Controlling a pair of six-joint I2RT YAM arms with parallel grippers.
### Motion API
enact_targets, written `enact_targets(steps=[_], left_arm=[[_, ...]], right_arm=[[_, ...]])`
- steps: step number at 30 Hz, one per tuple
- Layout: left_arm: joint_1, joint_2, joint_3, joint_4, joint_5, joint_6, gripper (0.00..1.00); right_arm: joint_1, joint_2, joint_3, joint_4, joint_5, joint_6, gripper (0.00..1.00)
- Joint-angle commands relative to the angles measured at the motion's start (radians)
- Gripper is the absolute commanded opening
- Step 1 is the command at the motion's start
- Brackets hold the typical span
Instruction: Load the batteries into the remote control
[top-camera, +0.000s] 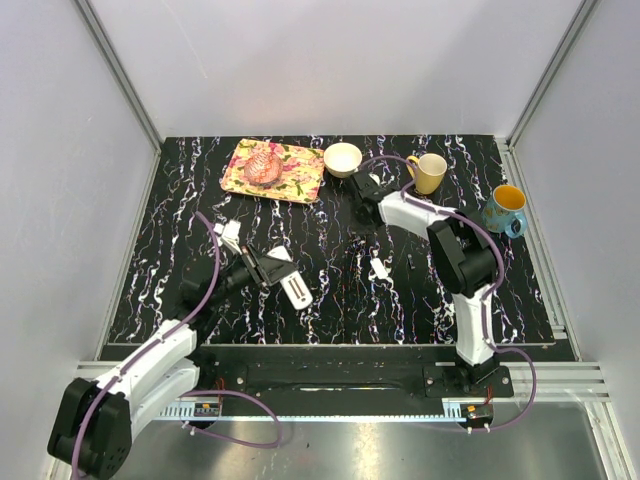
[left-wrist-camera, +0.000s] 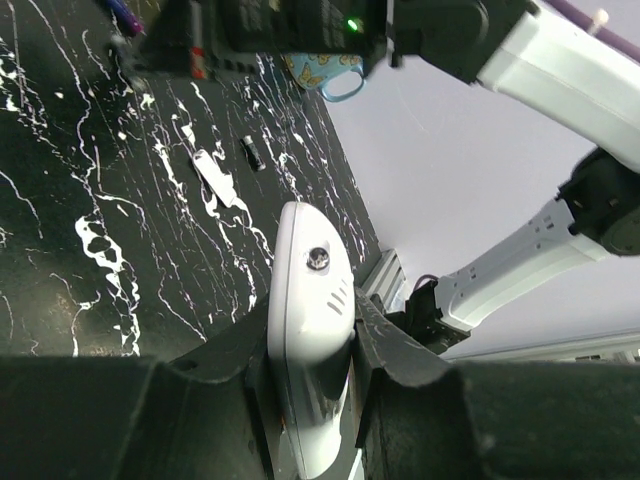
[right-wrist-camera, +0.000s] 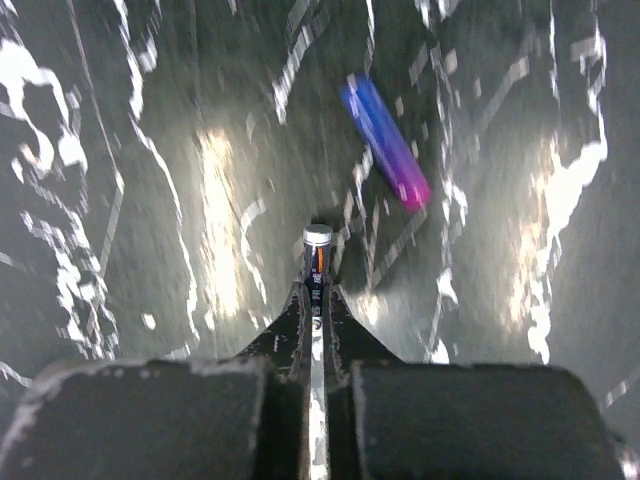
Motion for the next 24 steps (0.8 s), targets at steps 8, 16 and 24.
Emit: enact_targets(steps=[8, 16, 24], left_arm=[[-0.036, 0.324, 0.024, 0.582, -0.19, -0.172, 0.0], [-0.056, 0.635, 0.099, 0.964, -0.139, -0.317, 0.0], [-0.125, 0.769, 0.174, 1.072, -0.093, -0.361, 0.0]], right_arm=[[0.142, -0.553, -0.186, -0.286, -0.144, 0.003, 0.0], [0.269, -0.685, -0.091, -0.539, -0.25, -0.055, 0.0], [0.285, -0.621, 0.006, -0.631, -0.366, -0.08, 0.0]])
